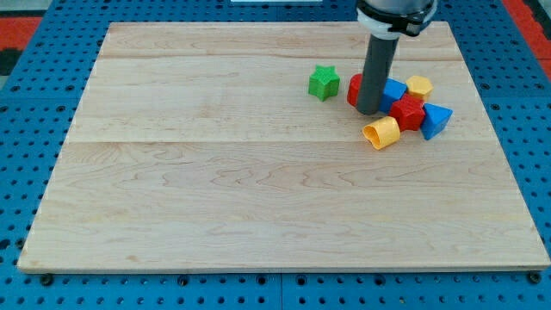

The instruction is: Place the yellow heart diagonal to the green star

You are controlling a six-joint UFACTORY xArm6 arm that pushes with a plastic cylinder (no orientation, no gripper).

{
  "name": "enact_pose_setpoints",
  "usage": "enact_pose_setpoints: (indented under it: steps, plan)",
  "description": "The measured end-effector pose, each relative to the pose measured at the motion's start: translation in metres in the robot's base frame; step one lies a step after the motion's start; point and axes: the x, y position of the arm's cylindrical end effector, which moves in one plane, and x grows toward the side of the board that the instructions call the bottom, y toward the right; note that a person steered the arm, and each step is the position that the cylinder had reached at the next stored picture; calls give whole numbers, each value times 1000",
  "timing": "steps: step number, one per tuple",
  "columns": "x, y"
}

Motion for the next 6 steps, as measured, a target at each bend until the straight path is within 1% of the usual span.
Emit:
enact_pose_setpoints:
  steps: [1,2,3,4,5,6]
  plan:
    - [0,14]
    - [9,3]
    - [-3,18]
    - [35,-3]
    - [66,23]
    - [67,72]
